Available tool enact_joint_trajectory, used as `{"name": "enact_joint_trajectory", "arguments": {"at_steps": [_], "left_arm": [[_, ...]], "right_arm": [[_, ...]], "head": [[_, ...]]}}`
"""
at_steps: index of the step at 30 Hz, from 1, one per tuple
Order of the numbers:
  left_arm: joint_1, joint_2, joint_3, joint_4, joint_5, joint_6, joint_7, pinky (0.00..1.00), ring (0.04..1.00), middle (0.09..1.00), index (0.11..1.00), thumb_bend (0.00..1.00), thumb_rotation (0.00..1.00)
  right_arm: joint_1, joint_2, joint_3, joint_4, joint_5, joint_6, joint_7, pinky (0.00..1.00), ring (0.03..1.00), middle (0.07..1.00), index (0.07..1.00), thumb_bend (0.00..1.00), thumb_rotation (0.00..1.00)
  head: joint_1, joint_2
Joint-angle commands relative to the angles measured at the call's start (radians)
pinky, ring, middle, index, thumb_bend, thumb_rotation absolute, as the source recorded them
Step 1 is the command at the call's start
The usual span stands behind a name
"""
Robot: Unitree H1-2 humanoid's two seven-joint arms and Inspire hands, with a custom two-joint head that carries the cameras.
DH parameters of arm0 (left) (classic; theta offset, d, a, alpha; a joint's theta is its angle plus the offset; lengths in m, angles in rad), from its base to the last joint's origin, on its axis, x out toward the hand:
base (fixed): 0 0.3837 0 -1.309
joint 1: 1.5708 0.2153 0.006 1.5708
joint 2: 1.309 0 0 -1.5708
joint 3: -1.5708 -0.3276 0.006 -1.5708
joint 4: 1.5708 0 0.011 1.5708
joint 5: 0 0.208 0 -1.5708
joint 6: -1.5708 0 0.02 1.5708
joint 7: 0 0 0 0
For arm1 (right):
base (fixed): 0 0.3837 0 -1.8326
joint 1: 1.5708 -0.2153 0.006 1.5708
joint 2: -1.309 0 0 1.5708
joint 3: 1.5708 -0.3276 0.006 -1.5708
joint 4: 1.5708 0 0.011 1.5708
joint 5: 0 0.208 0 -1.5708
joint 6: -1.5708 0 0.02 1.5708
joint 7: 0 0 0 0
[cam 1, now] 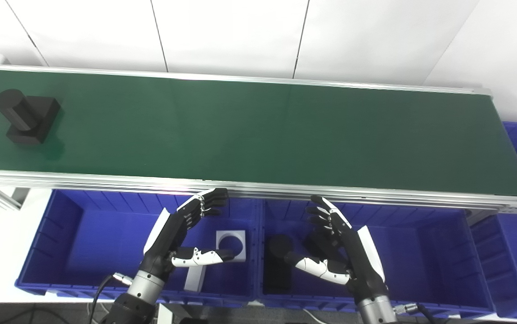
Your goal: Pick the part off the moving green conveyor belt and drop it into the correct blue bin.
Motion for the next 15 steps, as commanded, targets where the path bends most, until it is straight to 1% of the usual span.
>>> {"name": "enact_joint_trajectory", "arguments": {"at_steps": [1, 2, 7, 10, 14, 15], "left_arm": [[-0.004, 0.004, -0.001, -0.011, -0.004, -0.039, 0.017, 0.74, 0.793, 0.819, 0.802, 0.82, 0.26], [-0.003, 0.003, -0.002, -0.009, -0.003, -0.039, 0.02, 0.74, 0.793, 0.819, 0.802, 0.82, 0.26], [-0.005, 0.005, -0.009, 0.001, 0.002, -0.039, 0.032, 0.74, 0.794, 0.822, 0.806, 0.8, 0.24], [-0.008, 0.008, -0.015, 0.009, 0.002, -0.039, 0.036, 0.74, 0.793, 0.824, 0.807, 0.8, 0.25], [-0.011, 0.009, -0.02, 0.016, 0.0, -0.039, 0.039, 0.74, 0.791, 0.821, 0.805, 0.8, 0.24], [-0.013, 0.009, -0.021, 0.021, 0.0, -0.039, 0.04, 0.74, 0.791, 0.821, 0.804, 0.8, 0.24]], "right_arm": [[0.003, -0.001, 0.004, -0.021, 0.002, -0.065, -0.011, 0.68, 0.777, 0.822, 0.884, 0.71, 0.34], [0.004, -0.002, 0.005, -0.02, 0.001, -0.068, -0.012, 0.68, 0.777, 0.824, 0.885, 0.71, 0.34], [0.004, -0.002, 0.003, -0.012, 0.0, -0.072, -0.013, 0.69, 0.781, 0.833, 0.89, 0.71, 0.34], [0.003, -0.004, 0.002, -0.005, 0.003, -0.076, -0.013, 0.69, 0.781, 0.833, 0.89, 0.7, 0.31], [0.003, -0.005, 0.001, 0.001, 0.005, -0.085, -0.015, 0.69, 0.779, 0.832, 0.89, 0.7, 0.29], [0.003, -0.006, 0.001, 0.005, 0.003, -0.086, -0.016, 0.69, 0.779, 0.832, 0.89, 0.69, 0.29]], "head": [[0.0, 0.001], [0.0, -0.006], [-0.002, -0.017], [-0.001, -0.022], [-0.001, -0.029], [0.0, -0.04]]}}
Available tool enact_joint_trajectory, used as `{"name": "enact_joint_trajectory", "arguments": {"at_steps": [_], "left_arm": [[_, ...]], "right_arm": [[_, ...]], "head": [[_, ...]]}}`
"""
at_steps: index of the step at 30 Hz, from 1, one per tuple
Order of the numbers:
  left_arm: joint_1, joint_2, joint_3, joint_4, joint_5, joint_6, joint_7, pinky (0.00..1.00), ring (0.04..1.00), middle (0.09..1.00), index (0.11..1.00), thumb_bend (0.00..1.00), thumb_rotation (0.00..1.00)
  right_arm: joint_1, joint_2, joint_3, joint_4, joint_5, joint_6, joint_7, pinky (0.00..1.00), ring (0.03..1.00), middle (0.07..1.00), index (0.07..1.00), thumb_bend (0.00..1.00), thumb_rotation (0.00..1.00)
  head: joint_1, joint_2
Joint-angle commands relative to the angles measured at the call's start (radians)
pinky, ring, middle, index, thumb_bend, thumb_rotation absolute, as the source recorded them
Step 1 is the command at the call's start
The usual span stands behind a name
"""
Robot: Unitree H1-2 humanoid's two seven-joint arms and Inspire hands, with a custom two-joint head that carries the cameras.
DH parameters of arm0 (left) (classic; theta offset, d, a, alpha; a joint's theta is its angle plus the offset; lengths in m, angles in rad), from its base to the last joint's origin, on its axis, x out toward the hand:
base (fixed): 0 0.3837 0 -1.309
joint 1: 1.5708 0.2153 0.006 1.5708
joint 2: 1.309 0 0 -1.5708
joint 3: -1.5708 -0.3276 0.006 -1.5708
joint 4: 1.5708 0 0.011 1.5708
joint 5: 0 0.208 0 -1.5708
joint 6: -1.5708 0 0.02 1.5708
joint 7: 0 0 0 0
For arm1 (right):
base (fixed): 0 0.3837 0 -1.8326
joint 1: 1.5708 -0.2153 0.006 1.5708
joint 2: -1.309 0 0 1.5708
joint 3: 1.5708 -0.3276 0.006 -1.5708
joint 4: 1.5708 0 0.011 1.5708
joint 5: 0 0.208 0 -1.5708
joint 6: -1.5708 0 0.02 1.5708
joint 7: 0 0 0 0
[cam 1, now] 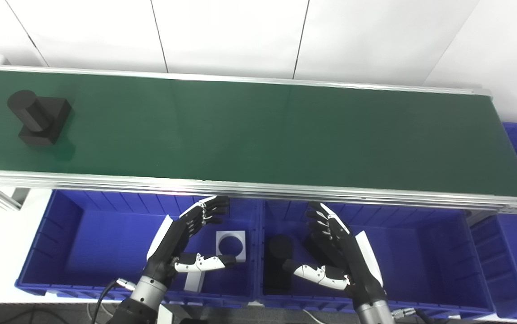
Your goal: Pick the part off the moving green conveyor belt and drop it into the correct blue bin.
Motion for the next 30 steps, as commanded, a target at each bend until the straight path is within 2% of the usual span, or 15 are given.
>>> {"name": "enact_joint_trajectory", "arguments": {"at_steps": [1, 4, 15, 17, 21, 30], "left_arm": [[-0.013, 0.005, -0.006, -0.005, -0.001, -0.039, 0.018, 0.74, 0.79, 0.82, 0.804, 0.8, 0.23], [-0.017, 0.009, -0.015, 0.008, 0.008, -0.039, 0.03, 0.73, 0.789, 0.821, 0.807, 0.79, 0.24], [-0.029, 0.018, -0.046, 0.041, 0.014, -0.039, 0.076, 0.74, 0.79, 0.818, 0.804, 0.8, 0.24], [-0.034, 0.022, -0.053, 0.052, 0.012, -0.039, 0.081, 0.74, 0.789, 0.819, 0.806, 0.8, 0.24], [-0.041, 0.03, -0.065, 0.07, 0.014, -0.039, 0.096, 0.73, 0.788, 0.821, 0.809, 0.8, 0.25], [-0.044, 0.033, -0.072, 0.081, 0.012, -0.039, 0.11, 0.74, 0.787, 0.819, 0.799, 0.81, 0.24]], "right_arm": [[-0.001, 0.0, 0.0, -0.007, 0.003, -0.07, -0.015, 0.69, 0.778, 0.833, 0.891, 0.69, 0.29], [-0.004, 0.001, -0.001, 0.017, 0.007, -0.093, -0.024, 0.68, 0.774, 0.834, 0.887, 0.69, 0.28], [-0.015, -0.007, -0.003, 0.05, 0.014, -0.119, -0.026, 0.69, 0.779, 0.836, 0.891, 0.7, 0.3], [-0.018, -0.005, -0.005, 0.063, 0.008, -0.131, -0.033, 0.69, 0.772, 0.832, 0.888, 0.7, 0.3], [-0.023, -0.005, -0.004, 0.084, 0.007, -0.145, -0.04, 0.68, 0.77, 0.831, 0.884, 0.7, 0.29], [-0.027, -0.006, -0.005, 0.102, 0.015, -0.159, -0.039, 0.7, 0.781, 0.828, 0.889, 0.7, 0.28]], "head": [[0.001, 0.001], [0.003, -0.023], [0.008, -0.044], [0.012, -0.065], [0.014, -0.08], [0.015, -0.089]]}}
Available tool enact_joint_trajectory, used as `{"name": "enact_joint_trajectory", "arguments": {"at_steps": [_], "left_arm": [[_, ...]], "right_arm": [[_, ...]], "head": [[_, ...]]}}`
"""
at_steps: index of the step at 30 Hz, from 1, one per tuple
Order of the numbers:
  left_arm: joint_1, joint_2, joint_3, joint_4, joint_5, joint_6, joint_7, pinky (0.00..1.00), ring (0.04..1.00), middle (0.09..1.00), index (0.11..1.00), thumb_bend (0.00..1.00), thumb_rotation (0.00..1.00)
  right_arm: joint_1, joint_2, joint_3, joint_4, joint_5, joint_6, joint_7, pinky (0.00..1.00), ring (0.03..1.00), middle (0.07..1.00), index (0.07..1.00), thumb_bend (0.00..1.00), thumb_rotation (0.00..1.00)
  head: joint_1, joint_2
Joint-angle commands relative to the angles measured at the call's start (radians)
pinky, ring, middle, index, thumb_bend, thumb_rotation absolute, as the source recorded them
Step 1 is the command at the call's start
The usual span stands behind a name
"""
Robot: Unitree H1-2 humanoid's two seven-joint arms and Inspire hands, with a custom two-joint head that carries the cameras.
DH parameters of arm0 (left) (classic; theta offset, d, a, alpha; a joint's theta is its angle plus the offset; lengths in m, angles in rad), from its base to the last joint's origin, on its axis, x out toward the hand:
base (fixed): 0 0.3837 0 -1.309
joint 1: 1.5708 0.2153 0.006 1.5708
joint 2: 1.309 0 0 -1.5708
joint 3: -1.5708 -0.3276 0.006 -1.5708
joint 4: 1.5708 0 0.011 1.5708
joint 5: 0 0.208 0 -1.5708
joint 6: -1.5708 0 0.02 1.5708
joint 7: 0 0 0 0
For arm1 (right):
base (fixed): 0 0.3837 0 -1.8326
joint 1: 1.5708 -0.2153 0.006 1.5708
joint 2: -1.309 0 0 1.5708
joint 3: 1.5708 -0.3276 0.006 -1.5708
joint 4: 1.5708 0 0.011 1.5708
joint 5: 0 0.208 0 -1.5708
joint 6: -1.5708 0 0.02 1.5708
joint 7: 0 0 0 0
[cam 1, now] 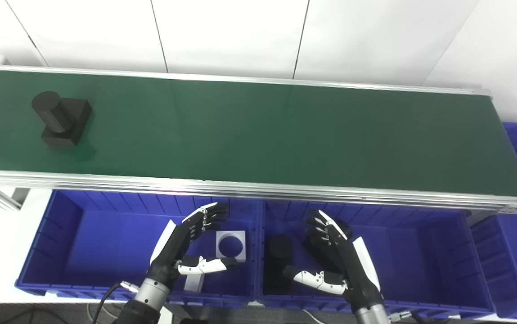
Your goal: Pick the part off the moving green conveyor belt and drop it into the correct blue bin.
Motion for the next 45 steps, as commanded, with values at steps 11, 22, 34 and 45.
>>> {"name": "enact_joint_trajectory", "arguments": {"at_steps": [11, 22, 34, 45], "left_arm": [[-0.023, 0.012, -0.025, 0.003, -0.003, -0.039, 0.029, 0.73, 0.786, 0.822, 0.805, 0.81, 0.25], [-0.04, 0.018, -0.059, 0.023, 0.009, -0.039, 0.074, 0.72, 0.765, 0.803, 0.791, 0.83, 0.23], [-0.055, 0.03, -0.137, 0.029, 0.055, -0.039, 0.182, 0.71, 0.765, 0.793, 0.782, 0.86, 0.27], [-0.079, 0.053, -0.229, 0.037, 0.083, -0.039, 0.286, 0.75, 0.78, 0.787, 0.769, 0.87, 0.29]], "right_arm": [[-0.01, 0.008, -0.006, 0.008, 0.008, -0.085, -0.022, 0.69, 0.767, 0.823, 0.88, 0.7, 0.26], [-0.024, 0.002, -0.012, 0.005, 0.041, -0.148, -0.021, 0.68, 0.768, 0.82, 0.874, 0.72, 0.33], [-0.198, 0.034, 0.013, -0.212, 0.045, -0.024, 0.065, 0.7, 0.784, 0.816, 0.884, 0.73, 0.38], [-0.341, 0.049, 0.006, -0.285, 0.063, 0.103, 0.136, 0.7, 0.782, 0.822, 0.883, 0.74, 0.37]], "head": [[0.02, -0.042], [0.068, -0.055], [0.103, -0.05], [0.136, -0.035]]}}
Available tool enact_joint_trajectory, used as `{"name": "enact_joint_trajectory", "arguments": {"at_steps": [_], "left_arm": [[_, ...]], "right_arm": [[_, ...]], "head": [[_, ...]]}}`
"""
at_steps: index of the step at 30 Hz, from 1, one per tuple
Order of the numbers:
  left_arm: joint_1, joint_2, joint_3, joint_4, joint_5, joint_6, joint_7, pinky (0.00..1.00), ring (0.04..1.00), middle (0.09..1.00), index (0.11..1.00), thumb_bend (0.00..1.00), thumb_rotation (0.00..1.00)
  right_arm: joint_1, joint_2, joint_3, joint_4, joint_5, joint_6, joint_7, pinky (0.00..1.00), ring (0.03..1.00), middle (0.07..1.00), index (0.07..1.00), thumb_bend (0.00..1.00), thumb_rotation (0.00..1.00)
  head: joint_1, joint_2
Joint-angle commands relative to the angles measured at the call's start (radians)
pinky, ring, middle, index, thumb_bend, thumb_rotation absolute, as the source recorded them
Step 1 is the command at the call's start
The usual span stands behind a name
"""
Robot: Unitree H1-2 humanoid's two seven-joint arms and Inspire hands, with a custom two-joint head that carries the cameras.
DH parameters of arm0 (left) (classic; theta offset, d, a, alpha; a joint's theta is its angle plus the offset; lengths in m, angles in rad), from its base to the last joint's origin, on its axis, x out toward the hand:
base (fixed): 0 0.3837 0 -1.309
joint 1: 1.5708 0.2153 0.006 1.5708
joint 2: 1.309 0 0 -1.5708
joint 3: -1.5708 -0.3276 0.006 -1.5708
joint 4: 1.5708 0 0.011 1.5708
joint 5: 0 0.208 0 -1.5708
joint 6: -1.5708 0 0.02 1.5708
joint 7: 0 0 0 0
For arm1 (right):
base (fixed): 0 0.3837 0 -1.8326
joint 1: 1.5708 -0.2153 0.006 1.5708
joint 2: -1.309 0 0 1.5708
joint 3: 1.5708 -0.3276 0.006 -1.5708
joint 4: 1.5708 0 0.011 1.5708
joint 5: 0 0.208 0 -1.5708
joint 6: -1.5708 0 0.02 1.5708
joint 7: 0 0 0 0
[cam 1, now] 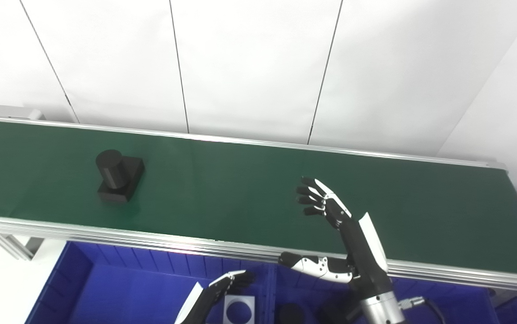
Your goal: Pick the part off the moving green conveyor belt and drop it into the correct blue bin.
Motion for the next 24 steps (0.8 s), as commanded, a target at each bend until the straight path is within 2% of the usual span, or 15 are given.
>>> {"name": "enact_joint_trajectory", "arguments": {"at_steps": [1, 8, 16, 24], "left_arm": [[-0.017, 0.012, -0.015, -0.01, 0.011, -0.039, 0.031, 0.75, 0.78, 0.787, 0.769, 0.87, 0.29], [-0.037, 0.016, -0.06, 0.001, 0.032, -0.039, 0.09, 0.76, 0.789, 0.791, 0.777, 0.85, 0.3], [-0.066, 0.017, -0.117, 0.024, 0.053, -0.039, 0.166, 0.74, 0.776, 0.791, 0.785, 0.83, 0.3], [-0.083, 0.005, -0.143, 0.044, 0.053, -0.039, 0.187, 0.74, 0.779, 0.797, 0.788, 0.82, 0.3]], "right_arm": [[-0.029, 0.007, -0.007, -0.039, 0.01, 0.019, 0.009, 0.7, 0.781, 0.822, 0.883, 0.74, 0.37], [-0.076, -0.003, -0.02, -0.029, 0.026, 0.033, 0.03, 0.68, 0.769, 0.818, 0.882, 0.73, 0.35], [-0.122, -0.009, -0.039, -0.017, 0.041, 0.037, 0.04, 0.66, 0.755, 0.81, 0.88, 0.75, 0.41], [-0.159, -0.034, -0.054, -0.022, 0.054, 0.053, 0.061, 0.66, 0.76, 0.813, 0.886, 0.72, 0.37]], "head": [[0.006, 0.006], [0.034, 0.008], [0.059, 0.001], [0.087, -0.004]]}}
